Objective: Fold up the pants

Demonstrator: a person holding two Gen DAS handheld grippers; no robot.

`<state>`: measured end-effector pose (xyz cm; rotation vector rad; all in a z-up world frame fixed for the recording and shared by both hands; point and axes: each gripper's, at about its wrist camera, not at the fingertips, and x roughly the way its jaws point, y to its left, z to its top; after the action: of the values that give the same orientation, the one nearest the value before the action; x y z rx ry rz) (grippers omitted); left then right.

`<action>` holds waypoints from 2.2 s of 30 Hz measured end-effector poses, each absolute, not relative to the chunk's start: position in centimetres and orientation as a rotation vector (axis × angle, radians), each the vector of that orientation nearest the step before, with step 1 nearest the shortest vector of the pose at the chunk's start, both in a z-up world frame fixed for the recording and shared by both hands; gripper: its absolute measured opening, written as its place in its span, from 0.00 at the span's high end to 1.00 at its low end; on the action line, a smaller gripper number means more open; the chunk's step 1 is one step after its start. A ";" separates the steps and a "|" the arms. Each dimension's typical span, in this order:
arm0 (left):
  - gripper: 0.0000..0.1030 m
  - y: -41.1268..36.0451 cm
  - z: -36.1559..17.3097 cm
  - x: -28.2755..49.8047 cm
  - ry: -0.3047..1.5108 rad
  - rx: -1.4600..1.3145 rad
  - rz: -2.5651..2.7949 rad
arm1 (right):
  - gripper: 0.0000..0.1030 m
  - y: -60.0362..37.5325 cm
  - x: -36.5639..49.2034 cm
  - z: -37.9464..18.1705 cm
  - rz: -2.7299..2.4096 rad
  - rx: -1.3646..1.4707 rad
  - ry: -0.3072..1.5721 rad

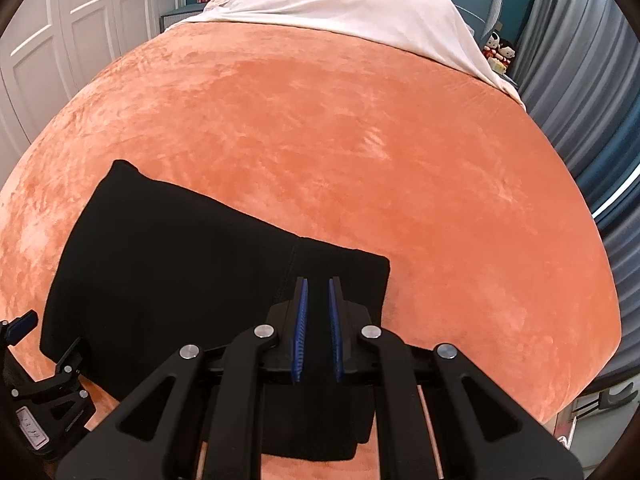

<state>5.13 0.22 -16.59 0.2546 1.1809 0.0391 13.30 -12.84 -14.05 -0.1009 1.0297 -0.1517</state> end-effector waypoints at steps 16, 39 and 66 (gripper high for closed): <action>0.24 0.8 -17.0 5.5 1.186 0.230 0.035 | 0.64 -17.7 19.2 -18.0 -0.076 -0.023 1.099; 0.15 6.6 -15.3 4.1 1.219 -0.028 0.009 | 0.61 -21.3 5.9 -21.1 0.043 0.386 1.143; 0.16 5.9 -20.1 8.3 1.335 -0.451 -0.179 | 0.56 -23.1 6.5 -25.1 0.058 0.797 1.091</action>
<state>8.25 5.93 -20.10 -0.4507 1.3349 -0.1794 6.54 -23.13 -25.09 0.7967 1.0906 0.0581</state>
